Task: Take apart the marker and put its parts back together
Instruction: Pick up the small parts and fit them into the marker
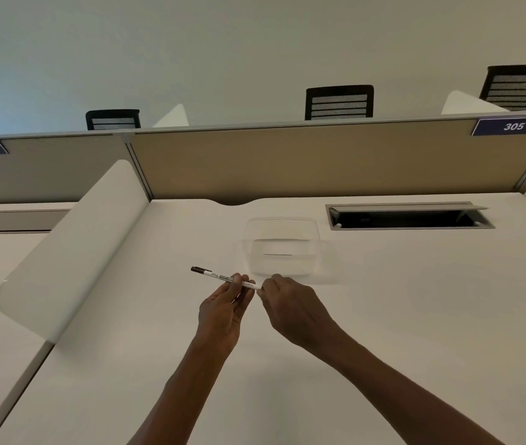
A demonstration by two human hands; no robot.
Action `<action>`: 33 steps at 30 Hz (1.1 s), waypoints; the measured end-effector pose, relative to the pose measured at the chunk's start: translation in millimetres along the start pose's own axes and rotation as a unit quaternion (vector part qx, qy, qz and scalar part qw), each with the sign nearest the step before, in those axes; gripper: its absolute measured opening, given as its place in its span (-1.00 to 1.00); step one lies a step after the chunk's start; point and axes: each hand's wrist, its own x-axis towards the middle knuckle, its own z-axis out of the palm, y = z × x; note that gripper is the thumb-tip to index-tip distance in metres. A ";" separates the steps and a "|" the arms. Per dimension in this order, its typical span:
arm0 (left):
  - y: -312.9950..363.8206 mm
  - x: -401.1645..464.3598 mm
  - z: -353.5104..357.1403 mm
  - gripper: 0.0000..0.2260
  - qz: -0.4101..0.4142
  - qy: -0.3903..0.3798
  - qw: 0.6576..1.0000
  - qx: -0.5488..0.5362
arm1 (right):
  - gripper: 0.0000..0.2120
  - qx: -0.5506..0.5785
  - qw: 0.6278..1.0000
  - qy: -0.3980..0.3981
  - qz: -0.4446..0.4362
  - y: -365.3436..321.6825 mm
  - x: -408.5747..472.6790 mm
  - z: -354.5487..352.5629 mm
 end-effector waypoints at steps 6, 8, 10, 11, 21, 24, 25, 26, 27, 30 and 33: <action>0.2 -2.2 2.4 -0.89 -0.013 -0.015 1.000 0.000 | -0.71 0.071 0.996 -0.011 0.051 -3.5 2.6 -6.2; -0.5 -2.3 1.4 -0.88 -0.012 -0.021 1.000 -0.006 | -0.68 0.252 0.947 -0.051 0.190 -18.2 4.8 -8.6; -2.1 -2.5 -0.6 -0.87 -0.009 -0.027 1.000 -0.007 | -0.65 0.543 0.737 -0.095 0.391 -24.4 9.2 -13.4; -2.7 -3.1 -2.0 -0.86 -0.007 -0.031 0.999 -0.004 | -0.65 0.653 0.591 -0.120 0.459 -26.1 11.4 -16.5; -0.9 -6.0 -2.5 -0.85 0.008 -0.006 1.000 -0.016 | -0.67 0.076 0.991 -0.033 0.104 -17.5 2.6 -9.5; 1.9 -6.1 -0.5 -0.87 0.006 0.000 1.000 0.000 | -0.70 -0.022 1.000 -0.006 -0.003 -7.1 -3.8 -3.6; 2.4 -6.4 0.4 -0.88 0.005 0.000 1.000 0.003 | -0.71 -0.039 0.999 -0.003 -0.016 -4.6 -3.5 -4.1; 2.3 -6.5 0.9 -0.88 0.003 0.000 1.000 0.004 | -0.72 -0.051 0.998 0.000 -0.026 -2.6 -3.0 -3.8; 2.1 -6.4 1.4 -0.88 0.000 0.000 1.000 0.004 | -0.73 -0.055 0.998 0.002 -0.033 -1.0 -2.2 -3.5; 1.4 -6.3 2.9 -0.89 -0.007 -0.004 1.000 -0.005 | -0.71 -0.009 1.000 0.021 -0.021 -0.7 -1.4 0.0; 1.0 -5.9 2.3 -0.89 -0.007 -0.016 1.000 -0.012 | -0.66 0.176 0.977 -0.018 0.116 -13.4 2.4 -4.9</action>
